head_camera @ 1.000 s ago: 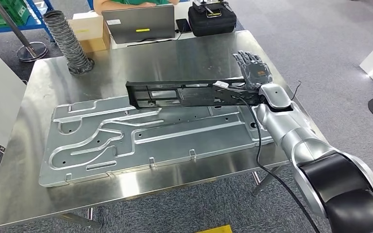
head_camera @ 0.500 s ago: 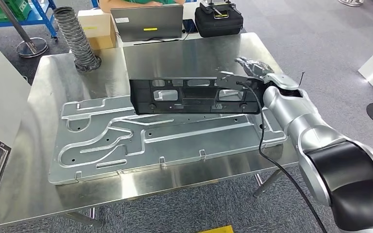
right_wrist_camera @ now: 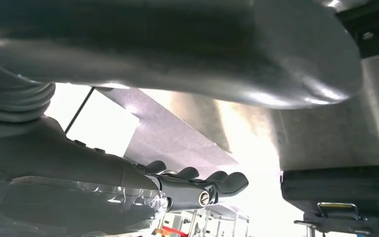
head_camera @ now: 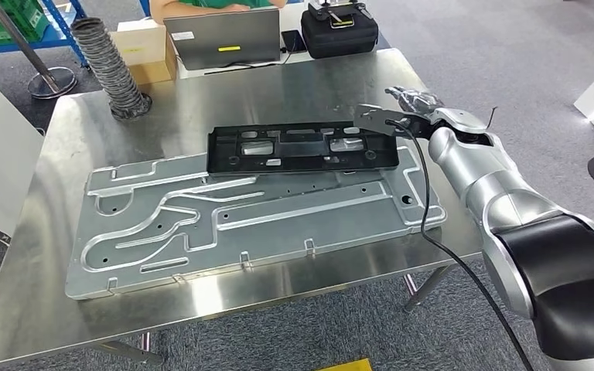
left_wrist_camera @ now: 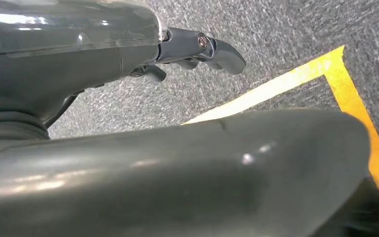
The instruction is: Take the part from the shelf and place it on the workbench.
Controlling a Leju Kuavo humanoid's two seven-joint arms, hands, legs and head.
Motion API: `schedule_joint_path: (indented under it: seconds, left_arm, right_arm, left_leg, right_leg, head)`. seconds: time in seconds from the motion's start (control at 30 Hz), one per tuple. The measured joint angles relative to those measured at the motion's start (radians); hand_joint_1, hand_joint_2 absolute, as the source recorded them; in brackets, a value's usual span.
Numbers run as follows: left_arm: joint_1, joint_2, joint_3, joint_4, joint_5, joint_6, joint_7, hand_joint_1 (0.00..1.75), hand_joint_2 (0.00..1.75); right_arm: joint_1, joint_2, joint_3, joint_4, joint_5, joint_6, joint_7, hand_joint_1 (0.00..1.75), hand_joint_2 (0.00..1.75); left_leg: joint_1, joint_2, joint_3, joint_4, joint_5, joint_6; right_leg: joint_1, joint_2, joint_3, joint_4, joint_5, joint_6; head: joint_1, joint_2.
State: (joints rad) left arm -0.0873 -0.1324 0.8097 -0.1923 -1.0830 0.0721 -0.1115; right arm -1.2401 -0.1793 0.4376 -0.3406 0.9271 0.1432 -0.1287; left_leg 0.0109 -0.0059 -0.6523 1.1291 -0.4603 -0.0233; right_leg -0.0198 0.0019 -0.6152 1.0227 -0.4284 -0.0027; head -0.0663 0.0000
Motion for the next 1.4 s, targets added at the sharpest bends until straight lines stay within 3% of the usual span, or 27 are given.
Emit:
schedule_joint_path:
  seconds: [0.07, 0.2, 0.27, 0.33, 0.37, 0.4, 0.43, 0.5, 0.57, 0.63, 0.73, 0.77, 0.83, 0.9, 0.93, 0.97, 1.0, 1.07, 1.1, 1.23, 1.3, 1.37, 1.4]
  left_arm:
    - [0.000, 0.002, 0.001, 0.000, -0.001, 0.000, -0.001, 0.00, 0.00]
    - [0.001, 0.004, 0.002, 0.000, -0.006, 0.000, -0.002, 0.00, 0.00]
    - [0.000, 0.004, 0.002, 0.000, -0.006, -0.002, -0.003, 0.00, 0.00]
    - [0.001, 0.004, 0.002, 0.000, -0.005, -0.005, -0.003, 0.00, 0.00]
    - [0.002, 0.004, 0.003, 0.000, -0.005, -0.006, -0.004, 0.00, 0.00]
    - [0.002, 0.004, 0.003, 0.000, -0.004, -0.008, -0.004, 0.00, 0.00]
    - [0.003, 0.004, 0.004, 0.000, -0.002, -0.009, -0.004, 0.00, 0.00]
    - [0.003, 0.004, 0.006, 0.000, 0.001, -0.012, -0.004, 0.00, 0.00]
    - [0.003, 0.002, 0.010, 0.000, 0.003, -0.013, -0.004, 0.00, 0.00]
    - [0.004, 0.001, 0.012, 0.000, 0.004, -0.014, -0.004, 0.00, 0.00]
    - [0.008, 0.001, 0.013, 0.000, 0.005, -0.017, -0.005, 0.00, 0.00]
    - [0.008, 0.001, 0.013, 0.000, 0.006, -0.019, -0.006, 0.00, 0.00]
    - [0.010, 0.001, 0.014, 0.000, 0.006, -0.028, -0.006, 0.00, 0.00]
    - [0.012, 0.001, 0.014, 0.000, 0.005, -0.037, -0.006, 0.00, 0.00]
    - [0.012, 0.001, 0.014, 0.000, 0.004, -0.041, -0.007, 0.00, 0.00]
    - [0.011, 0.001, 0.014, 0.000, 0.003, -0.043, -0.007, 0.00, 0.00]
    - [0.010, 0.001, 0.014, 0.000, 0.002, -0.046, -0.007, 0.00, 0.00]
    - [0.006, 0.000, 0.014, 0.000, -0.004, -0.051, -0.007, 0.00, 0.00]
    - [0.004, 0.000, 0.013, 0.000, -0.007, -0.052, -0.007, 0.00, 0.00]
    - [-0.001, -0.003, 0.013, 0.000, -0.015, -0.052, -0.008, 0.00, 0.00]
    - [-0.004, -0.006, 0.012, 0.000, -0.018, -0.052, -0.009, 0.00, 0.00]
    - [-0.003, -0.007, 0.012, 0.000, -0.020, -0.052, -0.008, 0.00, 0.00]
    - [-0.002, -0.008, 0.012, 0.000, -0.020, -0.053, -0.008, 0.00, 0.00]
  right_arm:
    - [0.000, 0.000, 0.000, 0.001, 0.004, -0.001, 0.000, 0.00, 0.00]
    - [0.002, 0.001, 0.000, 0.005, 0.021, -0.003, 0.001, 0.00, 0.00]
    - [0.002, 0.001, 0.000, 0.006, 0.029, -0.004, 0.006, 0.00, 0.00]
    - [0.006, 0.001, 0.000, 0.009, 0.037, -0.005, 0.013, 0.00, 0.00]
    - [0.011, 0.001, 0.000, 0.012, 0.041, -0.006, 0.017, 0.00, 0.00]
    - [0.016, 0.001, 0.000, 0.014, 0.045, -0.007, 0.021, 0.00, 0.00]
    - [0.019, 0.001, 0.000, 0.015, 0.048, -0.009, 0.026, 0.00, 0.00]
    - [0.022, 0.001, 0.000, 0.016, 0.055, -0.018, 0.032, 0.00, 0.00]
    - [0.024, 0.001, 0.001, 0.016, 0.060, -0.025, 0.035, 0.00, 0.00]
    - [0.032, 0.000, 0.002, 0.016, 0.062, -0.031, 0.040, 0.00, 0.00]
    - [0.042, -0.001, 0.002, 0.016, 0.065, -0.039, 0.050, 0.00, 0.00]
    - [0.043, -0.001, 0.002, 0.016, 0.066, -0.041, 0.052, 0.00, 0.00]
    - [0.048, -0.002, 0.003, 0.016, 0.069, -0.043, 0.055, 0.00, 0.00]
    - [0.057, -0.003, 0.003, 0.017, 0.072, -0.045, 0.059, 0.00, 0.00]
    - [0.062, -0.003, 0.003, 0.017, 0.073, -0.047, 0.061, 0.00, 0.00]
    - [0.065, -0.004, 0.003, 0.017, 0.074, -0.048, 0.062, 0.00, 0.00]
    - [0.067, -0.006, 0.003, 0.016, 0.075, -0.050, 0.062, 0.00, 0.00]
    - [0.070, -0.012, 0.003, 0.016, 0.076, -0.056, 0.063, 0.00, 0.00]
    - [0.073, -0.017, 0.003, 0.016, 0.076, -0.059, 0.063, 0.00, 0.00]
    - [0.088, -0.036, 0.003, 0.015, 0.080, -0.068, 0.063, 0.00, 0.00]
    - [0.092, -0.048, 0.003, 0.016, 0.085, -0.072, 0.065, 0.00, 0.00]
    - [0.100, -0.060, 0.003, 0.017, 0.091, -0.072, 0.066, 0.00, 0.00]
    - [0.107, -0.064, 0.003, 0.018, 0.093, -0.072, 0.067, 0.00, 0.00]
  left_leg:
    - [-0.003, -0.001, 0.046, -0.096, 0.028, 0.009]
    - [-0.004, 0.000, 0.055, -0.121, 0.035, 0.032]
    - [-0.001, 0.001, 0.059, -0.131, 0.042, 0.044]
    - [-0.003, 0.000, 0.058, -0.131, 0.043, 0.047]
    - [-0.004, 0.000, 0.057, -0.131, 0.042, 0.048]
    - [-0.004, 0.000, 0.057, -0.130, 0.042, 0.048]
    - [-0.004, 0.000, 0.057, -0.128, 0.041, 0.047]
    - [-0.005, 0.000, 0.057, -0.123, 0.038, 0.043]
    - [-0.008, 0.000, 0.053, -0.116, 0.034, 0.036]
    - [-0.009, 0.000, 0.050, -0.115, 0.033, 0.028]
    - [-0.009, 0.000, 0.040, -0.090, 0.011, 0.014]
    - [-0.009, 0.000, 0.022, -0.049, -0.014, 0.009]
    - [-0.005, 0.000, -0.038, 0.084, -0.077, 0.002]
    - [-0.002, 0.000, -0.082, 0.174, -0.099, -0.002]
    - [0.000, 0.000, -0.078, 0.163, -0.081, -0.003]
    - [0.001, 0.000, -0.055, 0.112, -0.048, -0.002]
    - [0.001, 0.000, -0.021, 0.037, -0.011, 0.001]
    - [-0.002, 0.000, 0.038, -0.083, 0.030, 0.008]
    - [-0.004, 0.000, 0.050, -0.109, 0.034, 0.012]
    - [-0.003, -0.001, 0.055, -0.125, 0.040, 0.035]
    - [-0.001, 0.000, 0.055, -0.132, 0.046, 0.046]
    - [-0.003, 0.000, 0.053, -0.132, 0.047, 0.049]
    - [-0.003, 0.000, 0.053, -0.131, 0.047, 0.049]
  right_leg:
    - [0.003, 0.001, 0.000, 0.001, -0.001, 0.009]
    - [0.002, 0.001, -0.002, 0.003, -0.005, 0.031]
    - [0.000, 0.001, -0.033, 0.073, -0.049, 0.037]
    - [0.000, 0.001, -0.096, 0.208, -0.111, 0.041]
    - [0.000, 0.001, -0.121, 0.260, -0.127, 0.043]
    - [-0.001, 0.001, -0.131, 0.279, -0.125, 0.043]
    - [-0.001, 0.000, -0.121, 0.256, -0.103, 0.042]
    - [0.000, 0.000, -0.056, 0.122, -0.038, 0.036]
    - [0.005, 0.000, -0.007, 0.017, -0.003, 0.027]
    - [0.011, 0.000, -0.001, 0.000, -0.002, 0.019]
    - [0.003, 0.000, 0.002, -0.008, 0.003, 0.003]
    - [0.000, -0.001, 0.003, -0.011, 0.004, -0.002]
    - [0.001, -0.002, 0.004, -0.011, 0.004, -0.006]
    - [0.001, -0.001, 0.004, -0.010, 0.003, -0.007]
    - [0.001, 0.000, 0.005, -0.010, 0.003, -0.006]
    - [0.001, 0.001, 0.006, -0.008, 0.002, -0.005]
    - [0.000, 0.002, 0.007, -0.007, 0.000, -0.003]
    - [0.003, 0.003, 0.007, -0.005, -0.002, 0.006]
    - [0.005, 0.003, 0.007, -0.005, -0.002, 0.011]
    - [0.002, 0.003, 0.002, 0.006, -0.011, 0.034]
    - [-0.001, 0.002, -0.039, 0.097, -0.066, 0.041]
    - [-0.001, 0.002, -0.105, 0.235, -0.127, 0.047]
    - [-0.001, 0.002, -0.125, 0.276, -0.136, 0.049]
  head:
    - [0.000, 0.000]
    - [0.000, 0.000]
    - [0.000, 0.000]
    - [0.000, 0.000]
    - [0.000, 0.000]
    - [0.000, 0.000]
    - [0.000, 0.000]
    - [0.000, 0.000]
    - [0.000, 0.000]
    - [0.000, 0.000]
    - [0.000, 0.000]
    - [0.000, 0.000]
    - [0.000, 0.000]
    - [0.000, 0.000]
    - [0.000, 0.000]
    - [0.000, 0.000]
    - [0.000, 0.000]
    - [0.000, 0.000]
    - [0.000, 0.000]
    - [0.000, 0.000]
    - [0.000, 0.000]
    - [0.000, 0.000]
    - [0.000, 0.000]
